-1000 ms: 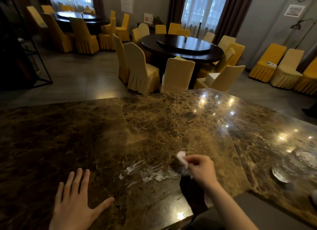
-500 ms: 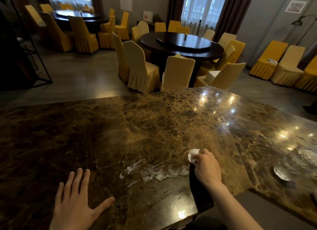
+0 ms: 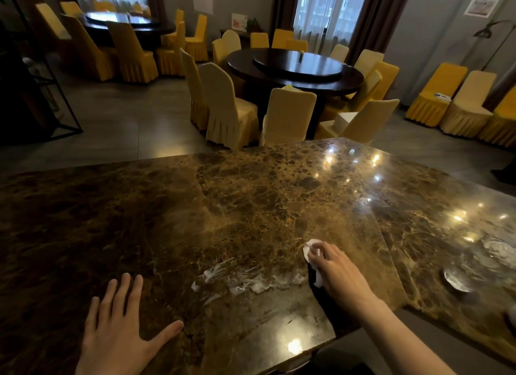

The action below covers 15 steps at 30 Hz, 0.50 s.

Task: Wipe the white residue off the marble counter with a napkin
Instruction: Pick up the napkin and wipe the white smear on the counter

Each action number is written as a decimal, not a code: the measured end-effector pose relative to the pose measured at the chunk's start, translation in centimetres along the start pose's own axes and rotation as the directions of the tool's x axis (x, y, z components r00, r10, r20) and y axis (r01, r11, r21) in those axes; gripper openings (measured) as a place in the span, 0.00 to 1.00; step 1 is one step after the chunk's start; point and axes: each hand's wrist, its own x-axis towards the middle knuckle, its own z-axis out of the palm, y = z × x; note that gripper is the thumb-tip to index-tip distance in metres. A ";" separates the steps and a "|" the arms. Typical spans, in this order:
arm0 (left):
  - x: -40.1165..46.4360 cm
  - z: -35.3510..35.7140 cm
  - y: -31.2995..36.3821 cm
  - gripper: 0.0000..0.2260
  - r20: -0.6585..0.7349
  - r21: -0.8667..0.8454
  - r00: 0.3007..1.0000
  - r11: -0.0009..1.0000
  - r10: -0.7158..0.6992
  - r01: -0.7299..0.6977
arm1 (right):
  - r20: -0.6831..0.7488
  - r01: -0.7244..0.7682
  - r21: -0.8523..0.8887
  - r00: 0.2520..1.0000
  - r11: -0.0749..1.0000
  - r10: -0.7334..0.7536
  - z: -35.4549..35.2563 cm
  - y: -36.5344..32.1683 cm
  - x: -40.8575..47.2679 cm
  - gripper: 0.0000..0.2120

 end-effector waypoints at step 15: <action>0.3 0.1 0.2 0.61 0.004 0.011 1.000 1.000 -0.010 0.009 | -0.230 -0.251 0.222 0.926 0.942 0.301 1.4 -4.2 -1.0 0.15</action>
